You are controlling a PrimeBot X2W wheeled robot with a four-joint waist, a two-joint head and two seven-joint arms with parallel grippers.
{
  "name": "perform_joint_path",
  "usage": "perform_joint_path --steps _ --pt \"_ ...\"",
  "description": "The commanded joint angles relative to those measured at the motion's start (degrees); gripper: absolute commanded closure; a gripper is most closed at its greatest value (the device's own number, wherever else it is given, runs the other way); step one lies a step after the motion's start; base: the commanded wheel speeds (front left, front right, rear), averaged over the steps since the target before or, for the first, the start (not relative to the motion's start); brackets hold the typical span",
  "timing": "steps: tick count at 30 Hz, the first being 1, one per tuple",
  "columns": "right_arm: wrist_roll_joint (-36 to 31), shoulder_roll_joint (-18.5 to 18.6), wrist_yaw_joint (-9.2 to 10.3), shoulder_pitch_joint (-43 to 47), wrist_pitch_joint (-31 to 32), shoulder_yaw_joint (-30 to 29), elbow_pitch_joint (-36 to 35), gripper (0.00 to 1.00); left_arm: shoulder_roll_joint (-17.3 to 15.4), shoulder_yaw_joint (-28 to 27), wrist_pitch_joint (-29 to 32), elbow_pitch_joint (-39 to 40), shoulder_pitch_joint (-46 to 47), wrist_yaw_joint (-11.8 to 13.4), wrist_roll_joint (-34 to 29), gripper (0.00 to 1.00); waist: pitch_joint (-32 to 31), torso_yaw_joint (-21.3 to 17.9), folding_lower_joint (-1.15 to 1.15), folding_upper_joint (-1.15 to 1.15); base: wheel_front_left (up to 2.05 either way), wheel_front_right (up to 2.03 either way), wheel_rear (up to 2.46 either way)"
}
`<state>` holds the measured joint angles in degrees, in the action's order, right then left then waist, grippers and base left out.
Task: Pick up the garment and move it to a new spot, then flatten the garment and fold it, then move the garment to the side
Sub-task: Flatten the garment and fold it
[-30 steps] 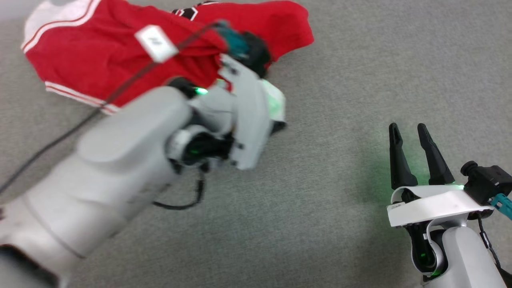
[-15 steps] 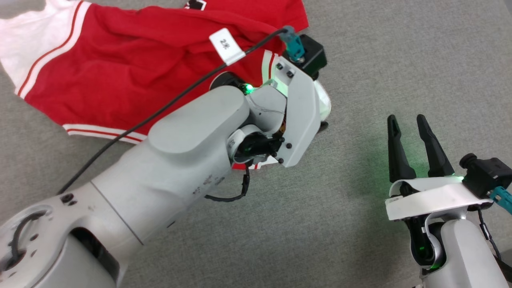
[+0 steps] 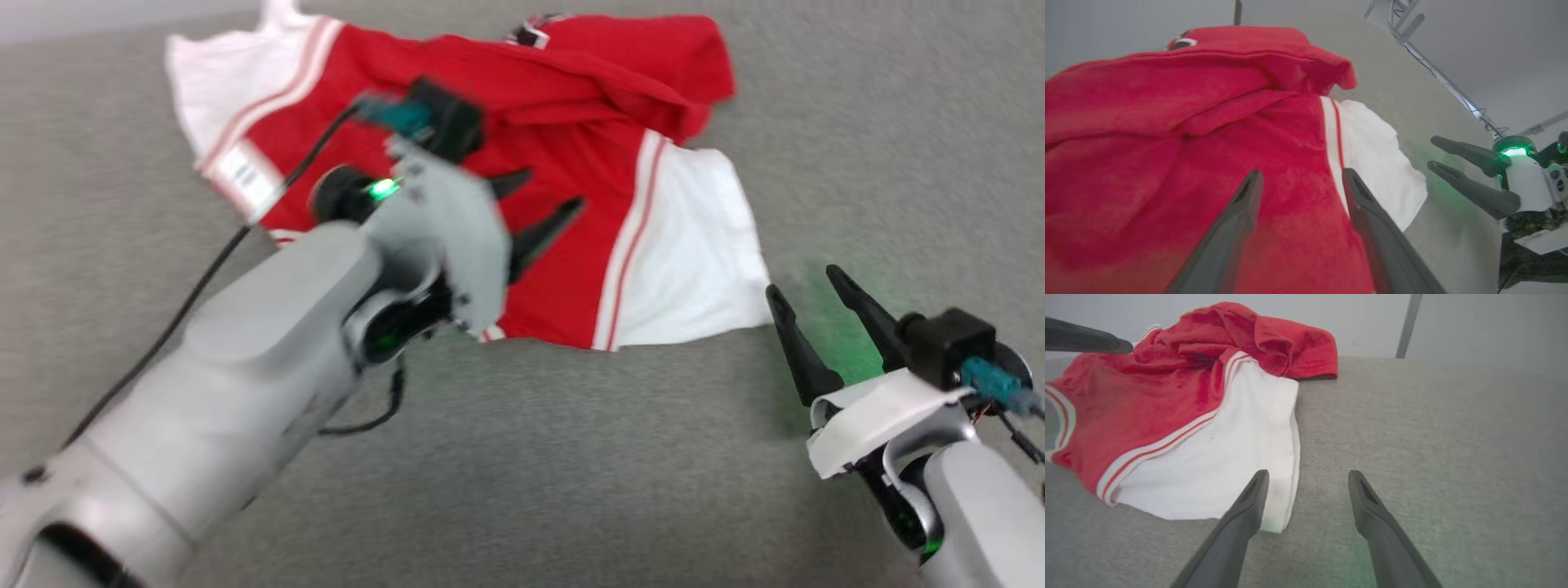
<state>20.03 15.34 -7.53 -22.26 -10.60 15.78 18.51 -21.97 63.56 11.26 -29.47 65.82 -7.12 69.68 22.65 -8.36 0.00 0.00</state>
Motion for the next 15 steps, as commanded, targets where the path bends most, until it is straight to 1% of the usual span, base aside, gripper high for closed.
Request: perform_joint_path --steps 1,4,7,9,12,15 --pt "1.5 2.0 0.08 -0.9 2.7 2.1 0.1 0.0 -0.7 -0.5 -4.0 -0.1 -3.8 0.5 -0.7 0.0 -5.5 6.5 0.0 0.0 0.0 0.0 0.0" --pt "3.8 5.9 0.08 -2.3 8.0 5.1 -0.6 0.0 -2.2 -1.9 -10.4 0.4 -8.3 0.7 -0.5 0.0 -7.3 9.3 0.0 0.0 0.0 0.0 0.0" --pt "6.2 9.4 0.08 -3.1 13.7 7.3 -1.5 0.0 -4.1 -3.1 -17.0 0.7 -12.7 2.1 -1.6 0.0 -8.7 11.9 0.0 0.0 0.0 0.0 0.0" --pt "8.2 11.4 0.08 -3.4 18.1 8.2 -2.0 0.0 -4.7 -4.6 -22.2 0.7 -15.7 3.9 -1.8 0.0 -9.6 13.7 0.0 0.0 0.0 0.0 0.0" --pt "10.9 14.1 0.08 -4.7 24.3 8.4 -2.8 0.0 -6.2 -5.8 -25.6 1.9 -19.3 5.9 -4.4 0.0 -10.3 16.0 0.0 0.0 0.0 0.0 0.0" --pt "12.7 16.3 0.08 -5.4 30.6 7.4 -2.8 0.0 -7.9 -8.1 -26.4 3.7 -23.0 8.1 -7.9 0.0 -10.8 18.1 0.0 0.0 0.0 0.0 0.0"
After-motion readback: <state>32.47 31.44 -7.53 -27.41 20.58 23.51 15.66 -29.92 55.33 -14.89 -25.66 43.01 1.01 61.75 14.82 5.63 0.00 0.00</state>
